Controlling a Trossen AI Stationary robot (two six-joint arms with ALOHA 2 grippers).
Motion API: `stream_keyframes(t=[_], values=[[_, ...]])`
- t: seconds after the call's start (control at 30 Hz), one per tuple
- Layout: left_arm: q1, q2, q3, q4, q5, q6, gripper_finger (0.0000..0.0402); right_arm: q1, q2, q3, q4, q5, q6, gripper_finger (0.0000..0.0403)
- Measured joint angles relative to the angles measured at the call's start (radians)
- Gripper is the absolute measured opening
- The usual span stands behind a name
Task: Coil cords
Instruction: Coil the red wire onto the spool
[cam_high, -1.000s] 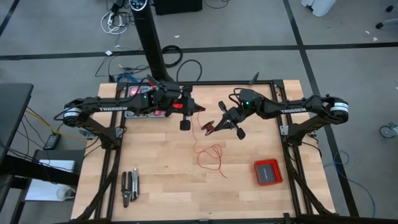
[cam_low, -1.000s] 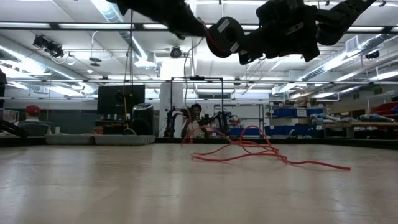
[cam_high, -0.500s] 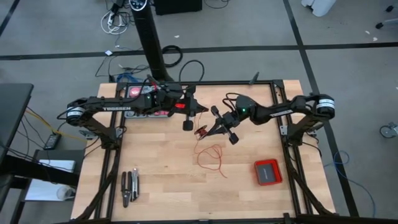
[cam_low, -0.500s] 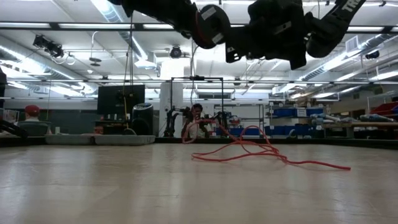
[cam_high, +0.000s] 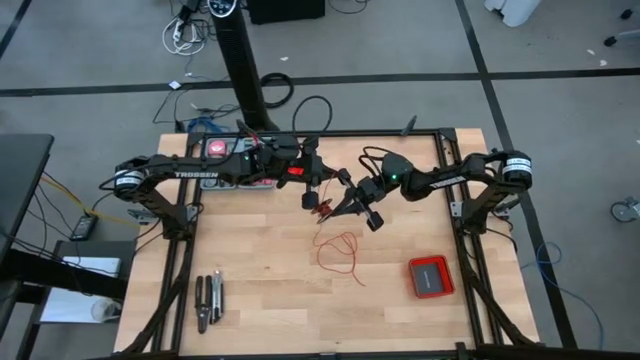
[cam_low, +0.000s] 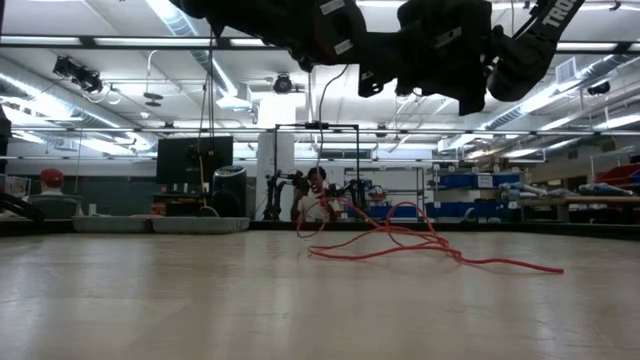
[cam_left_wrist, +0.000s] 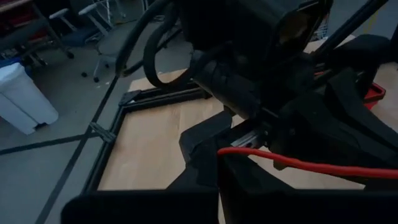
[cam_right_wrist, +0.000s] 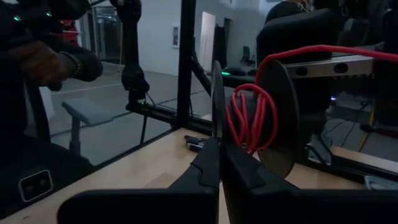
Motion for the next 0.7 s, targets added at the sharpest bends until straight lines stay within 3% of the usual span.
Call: stream_keyframes(t=[0.23,0.4,0.7], values=[[-0.002,-0.022,-0.001,-0.073,-0.013,-0.013,0.0001,-0.069,-0.039,0.0,-0.053,-0.092,0.049,0.0001],[0.0,-0.041,0.001,-0.061,-0.069,-0.124,0.0002,-0.11,-0.055,-0.002,-0.089,-0.115,0.028,0.0001],[0.0,-0.036,0.159,-0.279,-0.136,-0.161,0.0002,-0.152,-0.055,-0.001,-0.109,-0.073,0.003,0.0001]])
